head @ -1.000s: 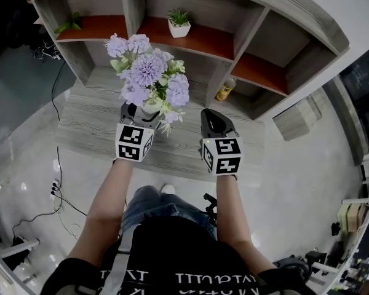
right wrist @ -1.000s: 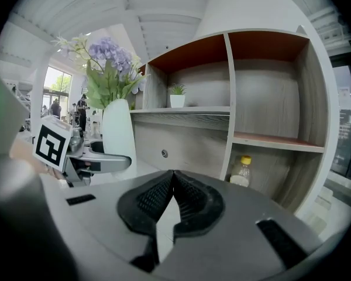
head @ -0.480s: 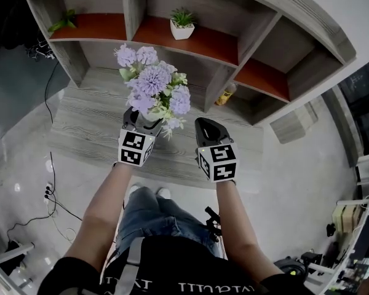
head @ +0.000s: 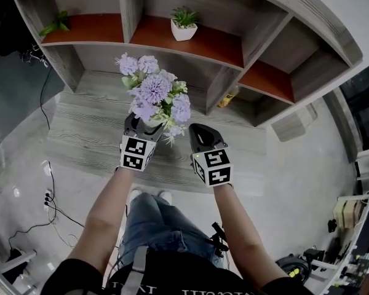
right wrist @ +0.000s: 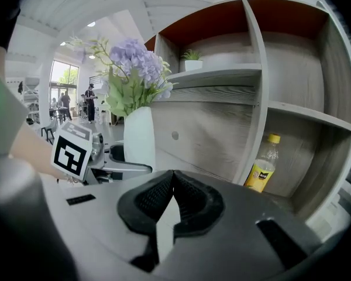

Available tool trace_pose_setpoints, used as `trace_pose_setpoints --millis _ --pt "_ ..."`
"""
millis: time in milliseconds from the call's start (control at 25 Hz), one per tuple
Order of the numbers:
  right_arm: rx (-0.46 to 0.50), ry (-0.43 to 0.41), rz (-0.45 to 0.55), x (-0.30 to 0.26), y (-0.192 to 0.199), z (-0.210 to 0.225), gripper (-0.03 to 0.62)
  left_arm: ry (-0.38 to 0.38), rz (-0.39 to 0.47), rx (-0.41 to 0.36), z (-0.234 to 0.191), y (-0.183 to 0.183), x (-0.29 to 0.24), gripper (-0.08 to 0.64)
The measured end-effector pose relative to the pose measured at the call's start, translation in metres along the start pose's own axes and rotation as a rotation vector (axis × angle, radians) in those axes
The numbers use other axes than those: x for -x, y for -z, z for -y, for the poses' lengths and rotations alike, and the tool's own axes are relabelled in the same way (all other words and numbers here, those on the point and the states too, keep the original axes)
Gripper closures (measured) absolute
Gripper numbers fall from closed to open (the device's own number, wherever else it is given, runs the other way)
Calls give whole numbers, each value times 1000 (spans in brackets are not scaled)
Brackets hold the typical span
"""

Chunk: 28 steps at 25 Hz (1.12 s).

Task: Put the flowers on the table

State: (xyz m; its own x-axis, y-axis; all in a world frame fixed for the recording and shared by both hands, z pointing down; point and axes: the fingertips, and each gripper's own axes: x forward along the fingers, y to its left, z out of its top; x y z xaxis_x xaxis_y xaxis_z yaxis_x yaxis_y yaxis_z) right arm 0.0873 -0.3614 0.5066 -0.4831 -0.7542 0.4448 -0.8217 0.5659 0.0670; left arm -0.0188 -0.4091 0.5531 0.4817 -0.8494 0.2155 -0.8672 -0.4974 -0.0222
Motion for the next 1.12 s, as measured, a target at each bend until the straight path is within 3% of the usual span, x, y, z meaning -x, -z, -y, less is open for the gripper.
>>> trace_pose_setpoints --millis 480,1120 --pt "-48 25 -66 -6 31 10 577 27 -41 24 -3 40 -23 192" --pt "-75 23 -74 -11 39 5 577 64 -36 -20 1 43 -21 192"
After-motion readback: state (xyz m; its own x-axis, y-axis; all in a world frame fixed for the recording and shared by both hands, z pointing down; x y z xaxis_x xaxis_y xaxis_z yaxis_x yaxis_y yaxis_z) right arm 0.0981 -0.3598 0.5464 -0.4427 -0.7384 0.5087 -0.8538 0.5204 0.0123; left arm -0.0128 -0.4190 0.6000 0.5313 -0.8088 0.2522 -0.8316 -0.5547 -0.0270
